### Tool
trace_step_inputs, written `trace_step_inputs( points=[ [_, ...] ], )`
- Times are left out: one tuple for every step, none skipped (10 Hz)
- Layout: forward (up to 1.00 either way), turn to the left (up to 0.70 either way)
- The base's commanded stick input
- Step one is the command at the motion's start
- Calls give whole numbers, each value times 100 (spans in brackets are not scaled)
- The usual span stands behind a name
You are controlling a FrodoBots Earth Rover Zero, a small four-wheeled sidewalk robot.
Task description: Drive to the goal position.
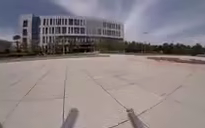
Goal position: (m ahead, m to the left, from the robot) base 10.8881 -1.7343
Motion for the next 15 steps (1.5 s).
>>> trace_step_inputs(
  points=[
    [100, 0],
    [100, 0],
    [100, 0],
    [100, 0],
    [100, 0],
    [100, 0],
    [100, 0],
    [100, 0],
    [100, 0],
    [100, 0],
    [100, 0],
    [100, 0],
    [100, 0],
    [100, 0],
    [100, 0]
  ],
)
